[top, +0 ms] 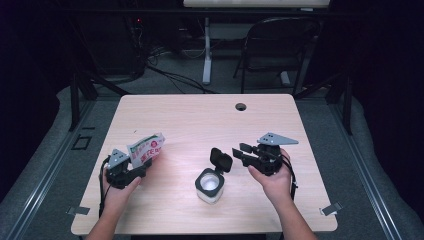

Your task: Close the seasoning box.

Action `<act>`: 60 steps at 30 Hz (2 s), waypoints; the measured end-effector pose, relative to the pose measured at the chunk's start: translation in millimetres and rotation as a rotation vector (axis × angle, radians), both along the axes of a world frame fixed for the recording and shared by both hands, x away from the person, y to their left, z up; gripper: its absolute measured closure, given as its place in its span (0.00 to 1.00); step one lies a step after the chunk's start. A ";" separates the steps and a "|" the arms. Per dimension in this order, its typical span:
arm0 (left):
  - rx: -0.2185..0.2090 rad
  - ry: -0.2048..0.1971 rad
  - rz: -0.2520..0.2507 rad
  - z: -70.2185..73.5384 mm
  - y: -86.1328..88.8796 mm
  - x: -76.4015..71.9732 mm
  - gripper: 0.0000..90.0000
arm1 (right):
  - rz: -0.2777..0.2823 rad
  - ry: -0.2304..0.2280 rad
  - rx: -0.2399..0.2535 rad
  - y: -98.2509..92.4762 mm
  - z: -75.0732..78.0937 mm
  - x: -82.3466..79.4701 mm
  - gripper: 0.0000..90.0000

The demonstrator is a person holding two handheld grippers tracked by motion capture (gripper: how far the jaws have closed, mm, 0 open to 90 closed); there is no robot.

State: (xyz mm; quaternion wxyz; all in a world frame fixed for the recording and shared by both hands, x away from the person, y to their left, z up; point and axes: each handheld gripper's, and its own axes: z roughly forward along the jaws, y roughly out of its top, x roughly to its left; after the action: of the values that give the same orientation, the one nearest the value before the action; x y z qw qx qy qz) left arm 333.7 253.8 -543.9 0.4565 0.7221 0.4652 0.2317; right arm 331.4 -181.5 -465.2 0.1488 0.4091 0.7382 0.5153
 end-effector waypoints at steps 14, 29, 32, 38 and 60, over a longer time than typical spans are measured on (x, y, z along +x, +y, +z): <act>-0.011 0.009 -0.100 7.8 -18.9 -6.3 0.48 | -0.008 -0.010 -0.021 3.9 -0.7 -1.6 0.62; 0.049 0.064 -0.226 -3.6 -48.9 -10.5 0.46 | -0.027 -0.017 -0.043 3.1 0.1 -2.3 0.60; 0.051 0.056 -0.247 -1.9 -53.9 -13.0 0.45 | -0.028 -0.019 -0.035 3.2 0.2 -2.6 0.61; 0.043 0.044 -0.297 7.1 -67.1 -20.7 0.41 | -0.025 -0.016 -0.040 3.3 0.4 -2.6 0.62; 0.039 0.063 -0.360 24.1 -95.6 -32.2 0.40 | 0.098 -0.018 -0.034 21.4 8.3 -17.1 0.62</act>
State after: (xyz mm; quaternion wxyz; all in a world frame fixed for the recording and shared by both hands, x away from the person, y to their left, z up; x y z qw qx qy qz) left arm 301.5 158.2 -519.8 0.4616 0.8093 0.3380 0.1328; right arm 314.3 -160.1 -457.0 0.1372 0.3652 0.7645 0.5131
